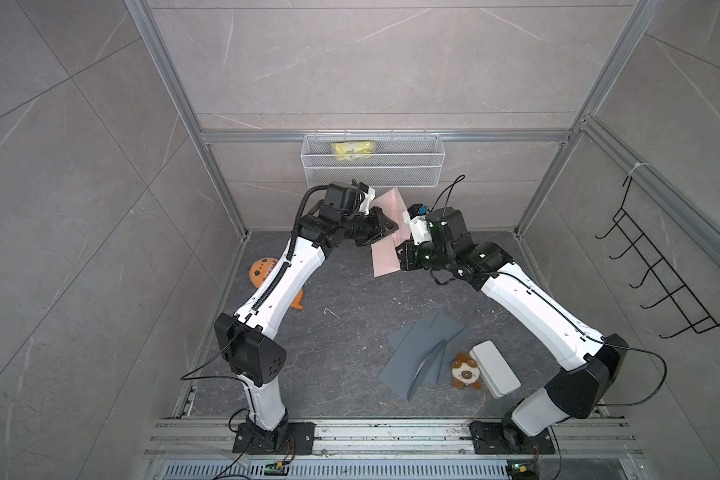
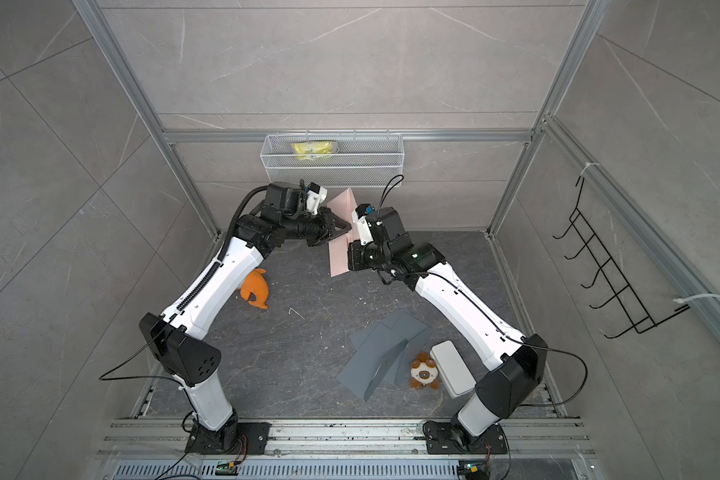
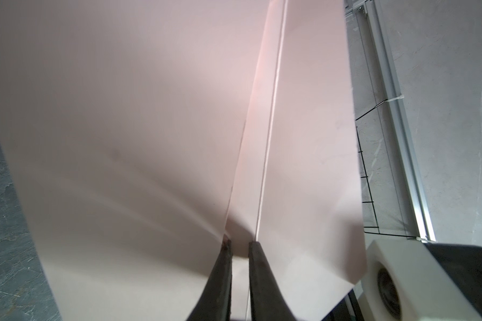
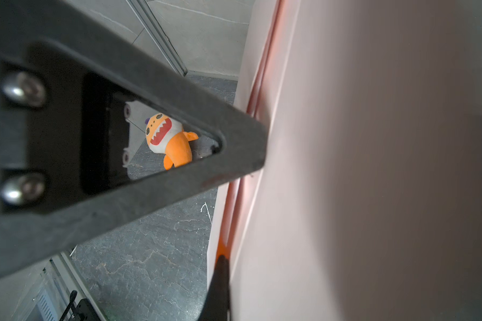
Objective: Take the letter paper out of the envelope
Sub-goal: Take out the letter paper from the envelope.
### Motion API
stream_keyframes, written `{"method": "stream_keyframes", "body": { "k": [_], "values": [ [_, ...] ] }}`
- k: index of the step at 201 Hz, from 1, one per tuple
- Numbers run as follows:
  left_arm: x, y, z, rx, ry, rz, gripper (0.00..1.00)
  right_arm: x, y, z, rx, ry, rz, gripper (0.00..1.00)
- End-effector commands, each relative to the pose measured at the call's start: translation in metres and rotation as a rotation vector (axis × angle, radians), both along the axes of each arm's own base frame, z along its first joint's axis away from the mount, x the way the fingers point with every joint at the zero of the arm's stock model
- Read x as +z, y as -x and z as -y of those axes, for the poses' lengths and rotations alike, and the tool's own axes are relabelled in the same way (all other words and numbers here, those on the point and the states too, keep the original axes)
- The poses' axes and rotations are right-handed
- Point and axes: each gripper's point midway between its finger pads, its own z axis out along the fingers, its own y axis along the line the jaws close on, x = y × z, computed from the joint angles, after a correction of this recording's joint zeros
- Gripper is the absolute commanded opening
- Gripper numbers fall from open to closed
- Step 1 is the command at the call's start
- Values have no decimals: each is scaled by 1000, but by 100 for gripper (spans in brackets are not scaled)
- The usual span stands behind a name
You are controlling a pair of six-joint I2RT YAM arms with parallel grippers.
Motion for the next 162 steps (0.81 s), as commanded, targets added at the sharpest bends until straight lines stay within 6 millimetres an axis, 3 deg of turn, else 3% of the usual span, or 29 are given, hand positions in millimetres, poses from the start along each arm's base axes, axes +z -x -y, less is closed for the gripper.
{"method": "stream_keyframes", "body": {
  "k": [1, 58, 162],
  "values": [
    [-2, 0, -8, 14, -66, 19, 17, 13, 1, -1, 2, -2, 27, 0],
    [-5, 0, -17, 44, -128, 11, 17, 8, 1, 7, -41, 116, 69, 0],
    [-10, -2, -37, 103, -253, 7, 21, 12, 8, 2, -76, 282, 201, 0]
  ]
}}
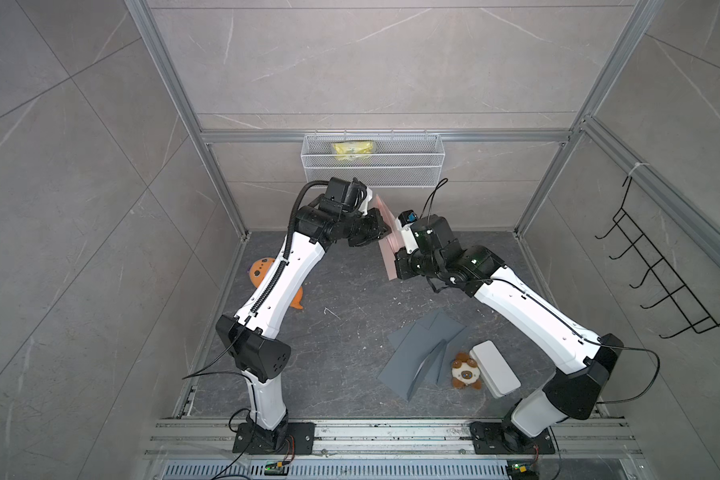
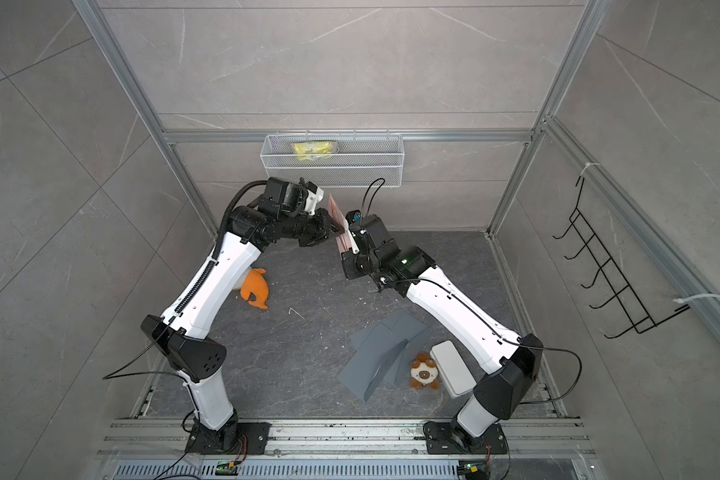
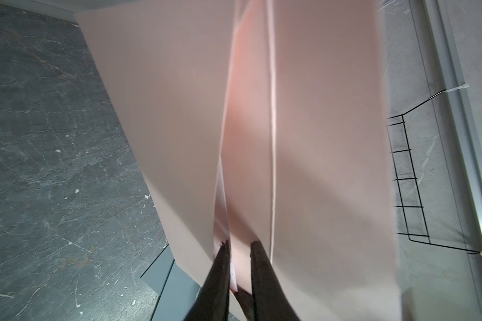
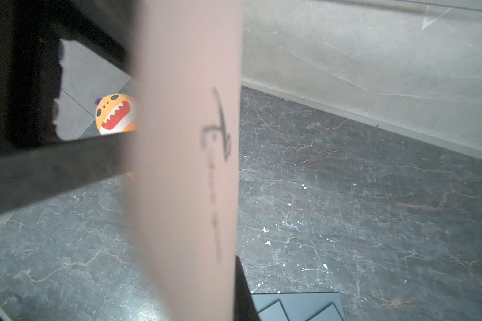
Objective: Take the letter paper out of the envelope
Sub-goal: Take out the letter paper from the envelope.
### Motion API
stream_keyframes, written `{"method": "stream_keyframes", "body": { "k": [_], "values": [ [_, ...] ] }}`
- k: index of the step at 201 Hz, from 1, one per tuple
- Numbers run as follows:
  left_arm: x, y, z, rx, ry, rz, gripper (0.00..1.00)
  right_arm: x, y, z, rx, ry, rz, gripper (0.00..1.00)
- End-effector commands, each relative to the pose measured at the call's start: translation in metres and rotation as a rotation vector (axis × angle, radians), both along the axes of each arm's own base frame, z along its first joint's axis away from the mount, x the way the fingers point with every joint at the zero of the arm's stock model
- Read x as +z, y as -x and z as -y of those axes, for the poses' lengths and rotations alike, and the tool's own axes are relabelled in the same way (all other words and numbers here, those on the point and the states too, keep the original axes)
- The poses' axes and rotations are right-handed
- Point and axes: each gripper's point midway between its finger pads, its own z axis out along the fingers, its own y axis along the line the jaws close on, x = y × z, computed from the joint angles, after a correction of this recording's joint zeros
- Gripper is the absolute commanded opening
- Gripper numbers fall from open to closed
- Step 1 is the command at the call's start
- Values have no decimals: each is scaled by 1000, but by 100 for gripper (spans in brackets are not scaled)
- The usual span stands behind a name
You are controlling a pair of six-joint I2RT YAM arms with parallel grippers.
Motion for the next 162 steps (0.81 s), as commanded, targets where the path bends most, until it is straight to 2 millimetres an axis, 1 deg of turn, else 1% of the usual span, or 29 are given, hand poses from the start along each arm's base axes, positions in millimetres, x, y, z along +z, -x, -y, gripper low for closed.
{"method": "stream_keyframes", "body": {
  "k": [1, 30, 86, 131, 162],
  "values": [
    [-11, -6, -12, 33, -77, -4, 21, 16, -1, 0, -10, 40, 80, 0],
    [-16, -6, -15, 41, -98, -14, 24, 17, 1, -3, -14, 80, 116, 0],
    [-14, -5, -18, 51, -110, -12, 32, 22, 5, -4, -43, 151, 194, 0],
    [-21, -5, -22, 61, -142, -33, 33, 30, 9, -11, -59, 198, 275, 0],
    [-25, -6, -26, 75, -162, -39, 31, 36, 16, -19, -57, 209, 322, 0]
  ]
}}
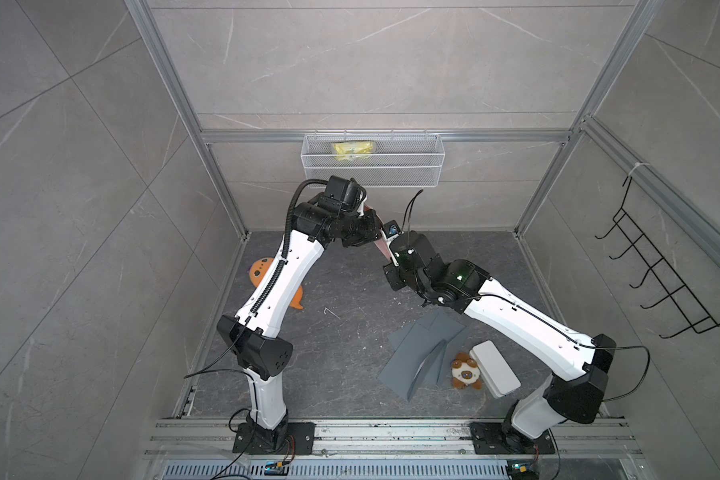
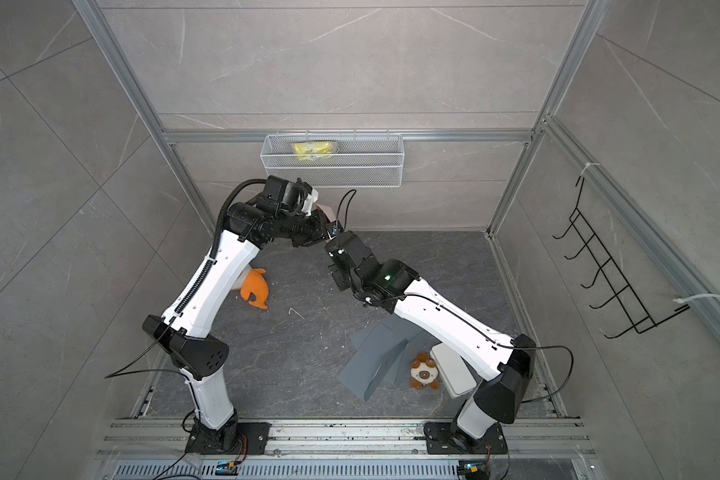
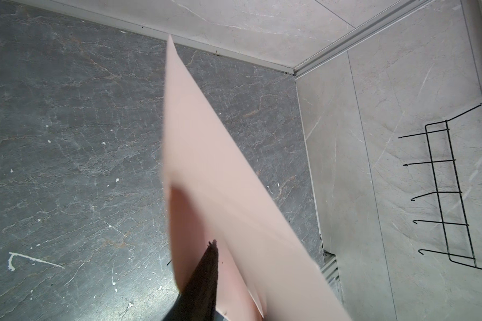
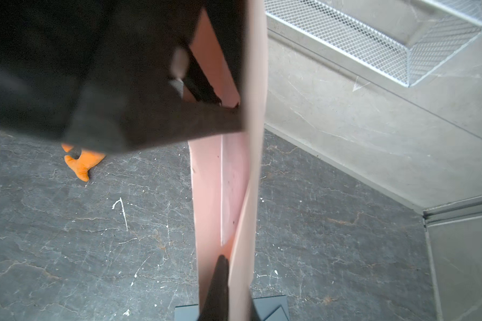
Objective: Take the letter paper out of the envelope
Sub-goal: Take out the letter paper from the envelope.
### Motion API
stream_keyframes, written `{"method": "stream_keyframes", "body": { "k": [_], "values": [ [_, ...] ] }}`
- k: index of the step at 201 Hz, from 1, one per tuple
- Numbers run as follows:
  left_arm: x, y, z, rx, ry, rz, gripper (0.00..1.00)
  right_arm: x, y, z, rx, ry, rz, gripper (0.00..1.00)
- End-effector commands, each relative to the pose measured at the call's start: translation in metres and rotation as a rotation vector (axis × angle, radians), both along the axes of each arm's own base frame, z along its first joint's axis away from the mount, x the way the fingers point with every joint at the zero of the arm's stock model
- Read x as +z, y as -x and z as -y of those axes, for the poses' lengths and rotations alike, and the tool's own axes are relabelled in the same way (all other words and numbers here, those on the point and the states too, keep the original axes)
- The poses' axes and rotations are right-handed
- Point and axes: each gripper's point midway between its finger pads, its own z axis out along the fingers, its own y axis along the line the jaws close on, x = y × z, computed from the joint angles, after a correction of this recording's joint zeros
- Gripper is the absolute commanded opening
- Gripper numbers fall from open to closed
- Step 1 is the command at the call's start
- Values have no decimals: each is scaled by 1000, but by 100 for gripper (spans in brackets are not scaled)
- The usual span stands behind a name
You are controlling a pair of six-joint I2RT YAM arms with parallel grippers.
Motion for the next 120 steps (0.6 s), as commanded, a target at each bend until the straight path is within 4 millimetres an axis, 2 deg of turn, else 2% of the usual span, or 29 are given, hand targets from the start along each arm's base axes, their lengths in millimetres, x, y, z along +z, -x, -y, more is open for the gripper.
{"method": "stream_keyframes", "body": {
  "k": [1, 84, 120],
  "values": [
    [-15, -4, -9, 20, -62, -24, 31, 28, 1, -8, -3, -25, 116, 0],
    [-15, -7, -15, 49, -87, -17, 19, 30, 12, -28, 16, -16, 162, 0],
    [-13, -7, -16, 58, -85, -12, 0, 28, 10, -26, -13, -1, 174, 0]
  ]
}}
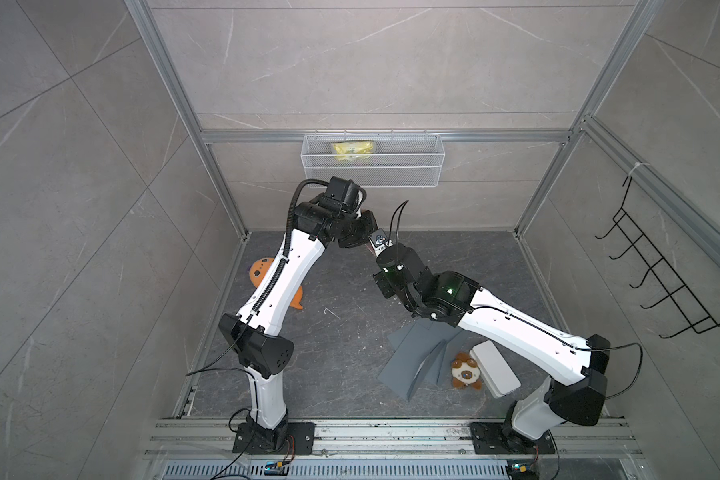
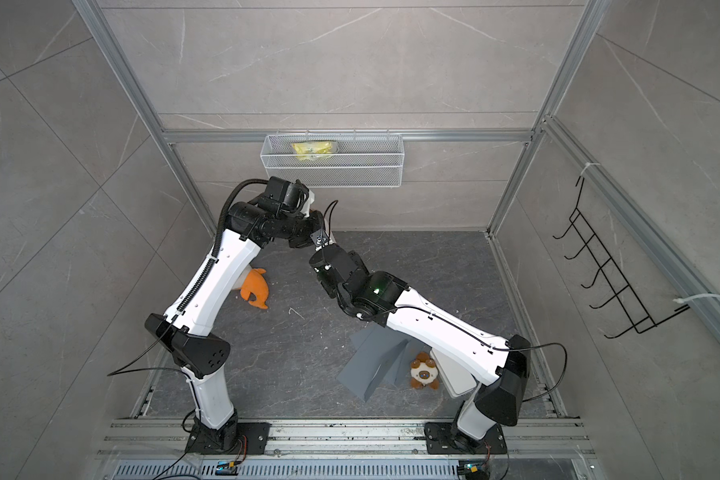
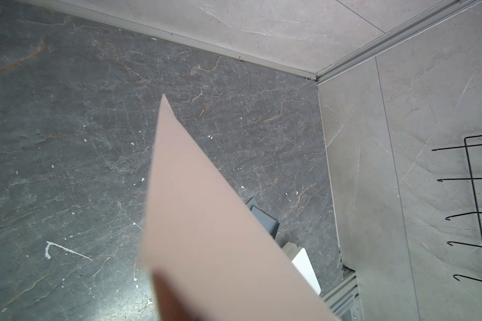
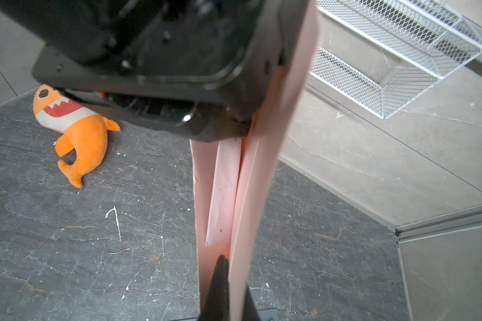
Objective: Take the letter paper out of the envelope
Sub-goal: Take out the letter paper from the envelope.
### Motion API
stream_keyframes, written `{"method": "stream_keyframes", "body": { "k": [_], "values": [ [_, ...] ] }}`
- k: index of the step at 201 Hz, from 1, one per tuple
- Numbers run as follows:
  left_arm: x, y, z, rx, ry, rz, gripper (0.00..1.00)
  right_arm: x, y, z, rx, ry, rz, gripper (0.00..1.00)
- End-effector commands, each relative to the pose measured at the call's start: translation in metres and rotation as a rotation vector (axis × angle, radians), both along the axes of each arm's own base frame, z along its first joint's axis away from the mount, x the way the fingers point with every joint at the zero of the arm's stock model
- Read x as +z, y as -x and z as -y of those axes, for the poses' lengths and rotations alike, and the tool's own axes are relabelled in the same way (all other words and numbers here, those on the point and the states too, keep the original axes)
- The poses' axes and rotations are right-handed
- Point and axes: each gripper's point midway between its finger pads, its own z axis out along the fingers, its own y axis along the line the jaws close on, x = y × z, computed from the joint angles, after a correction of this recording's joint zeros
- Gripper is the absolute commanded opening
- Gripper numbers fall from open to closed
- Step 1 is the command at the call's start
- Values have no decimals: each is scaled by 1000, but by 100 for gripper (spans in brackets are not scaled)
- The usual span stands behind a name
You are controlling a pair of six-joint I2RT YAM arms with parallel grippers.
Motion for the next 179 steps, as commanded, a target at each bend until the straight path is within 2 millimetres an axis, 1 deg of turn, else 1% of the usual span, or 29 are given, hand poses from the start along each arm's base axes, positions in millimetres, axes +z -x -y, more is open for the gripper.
{"method": "stream_keyframes", "body": {
  "k": [1, 60, 92, 138, 160, 179],
  "values": [
    [-3, 0, -6, 10, -30, -8, 0, 17, -5, -7, -25, -44, 73, 0],
    [8, 3, -10, 55, 1, -20, 0, 5, -12, -2, -68, 2, 56, 0],
    [15, 7, -13, 102, 38, -41, 0, -10, -22, 3, -93, 13, 14, 0],
    [36, 11, -12, 122, 106, -29, 0, -33, -34, 10, -96, -10, -84, 0],
    [43, 12, -11, 122, 128, -23, 0, -42, -37, 11, -88, -21, -131, 0],
    [47, 13, -8, 115, 150, -25, 0, -45, -37, 10, -83, -17, -145, 0]
  ]
}}
